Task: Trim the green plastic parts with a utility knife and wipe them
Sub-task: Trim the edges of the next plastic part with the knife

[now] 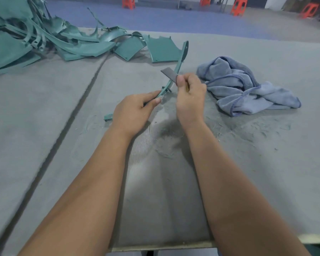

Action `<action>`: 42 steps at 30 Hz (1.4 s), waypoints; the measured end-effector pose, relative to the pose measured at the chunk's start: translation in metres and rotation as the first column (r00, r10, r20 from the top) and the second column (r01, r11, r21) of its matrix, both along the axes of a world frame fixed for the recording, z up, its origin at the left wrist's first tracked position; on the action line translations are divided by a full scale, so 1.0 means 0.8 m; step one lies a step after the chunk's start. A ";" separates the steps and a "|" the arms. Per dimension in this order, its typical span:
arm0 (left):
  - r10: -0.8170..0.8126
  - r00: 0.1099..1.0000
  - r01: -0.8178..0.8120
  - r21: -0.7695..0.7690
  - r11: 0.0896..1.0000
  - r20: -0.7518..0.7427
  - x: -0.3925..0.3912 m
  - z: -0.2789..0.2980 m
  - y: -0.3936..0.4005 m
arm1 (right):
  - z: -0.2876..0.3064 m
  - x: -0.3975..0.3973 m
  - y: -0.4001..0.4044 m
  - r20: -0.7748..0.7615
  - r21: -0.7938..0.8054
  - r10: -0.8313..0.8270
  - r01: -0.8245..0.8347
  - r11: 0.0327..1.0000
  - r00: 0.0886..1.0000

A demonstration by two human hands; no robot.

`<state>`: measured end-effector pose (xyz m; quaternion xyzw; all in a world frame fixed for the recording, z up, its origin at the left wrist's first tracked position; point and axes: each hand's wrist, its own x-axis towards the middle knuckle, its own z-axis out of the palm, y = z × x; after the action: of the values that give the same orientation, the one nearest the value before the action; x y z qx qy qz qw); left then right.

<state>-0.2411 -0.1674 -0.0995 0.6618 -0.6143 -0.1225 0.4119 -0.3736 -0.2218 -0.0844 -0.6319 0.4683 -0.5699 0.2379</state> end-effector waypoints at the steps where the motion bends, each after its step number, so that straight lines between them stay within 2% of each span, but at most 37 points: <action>1: -0.003 1.000 0.003 0.000 1.000 0.000 0.000 0.000 0.000 | -0.001 0.000 0.000 -0.022 0.013 -0.008 0.008 1.000 1.000; 4: -0.003 1.000 0.003 -0.013 1.000 -0.015 -0.001 -0.001 0.000 | -0.008 0.000 0.004 -0.081 0.025 0.029 -0.027 0.999 0.996; 8: 0.022 0.999 -0.023 -0.019 1.000 -0.029 0.001 -0.001 -0.001 | -0.013 0.002 0.008 -0.244 0.010 0.097 -0.098 0.995 0.965; 9: 0.019 1.000 -0.019 -0.021 1.000 -0.023 0.001 -0.001 -0.001 | -0.012 0.003 0.009 -0.230 0.027 0.126 -0.123 0.992 0.965; 11: 0.027 0.999 -0.027 -0.021 0.999 -0.017 0.000 0.001 0.000 | -0.007 0.003 0.011 -0.062 0.070 0.157 -0.152 0.986 0.986; 13: 0.061 0.998 -0.061 -0.052 0.997 -0.004 0.000 0.003 0.001 | -0.002 -0.003 0.009 0.123 0.059 0.092 -0.100 0.993 0.988; 14: 0.087 0.996 -0.088 -0.086 0.992 -0.013 0.000 0.004 0.001 | 0.000 -0.007 0.007 0.150 0.054 0.024 -0.032 0.998 0.988; 17: 0.161 0.980 -0.181 -0.194 0.964 -0.115 0.009 0.015 0.000 | -0.001 -0.023 -0.005 -0.013 0.099 -0.139 0.140 0.985 0.990; 20: 0.187 0.958 -0.239 -0.243 0.940 -0.217 0.016 0.022 -0.002 | -0.008 -0.033 -0.013 -0.236 0.237 -0.054 0.112 0.965 0.970; 22: 0.209 0.942 -0.275 -0.247 0.929 -0.262 0.017 0.025 -0.002 | -0.012 -0.034 -0.015 -0.416 0.267 0.002 0.120 0.956 0.910; 25: 0.267 0.923 -0.334 -0.235 0.913 -0.277 0.019 0.027 -0.001 | -0.010 -0.034 -0.014 -0.637 0.130 -0.008 0.117 0.985 0.770; 26: 0.276 0.921 -0.342 -0.232 0.911 -0.274 0.019 0.027 -0.001 | -0.007 -0.035 -0.014 -0.665 0.079 -0.036 0.117 0.990 0.746; 29: 0.277 0.936 -0.325 -0.225 0.919 -0.218 0.016 0.024 -0.001 | 0.007 -0.038 -0.021 -0.564 0.050 -0.091 0.144 0.988 0.821; 34: 0.282 0.952 -0.257 -0.185 0.948 0.122 0.005 0.011 -0.005 | 0.047 -0.062 -0.064 -0.613 -0.056 -0.261 0.287 0.956 0.746; 37: 0.278 0.940 -0.239 -0.201 0.950 0.196 0.006 0.007 -0.009 | 0.056 -0.085 -0.090 -0.609 0.065 -0.191 0.288 0.955 0.770; 40: 0.283 0.938 -0.241 -0.208 0.948 0.200 0.009 0.006 -0.013 | 0.046 -0.103 -0.103 -0.747 0.281 -0.048 0.381 0.881 0.663; 42: 0.292 0.935 -0.250 -0.211 0.945 0.200 0.008 0.006 -0.014 | 0.036 -0.110 -0.105 -0.806 0.293 -0.051 0.472 0.832 0.589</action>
<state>-0.2345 -0.1787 -0.0951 0.7096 -0.5687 0.0691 0.4102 -0.4618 -0.3059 -0.0560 -0.6542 0.7398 -0.1392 0.0731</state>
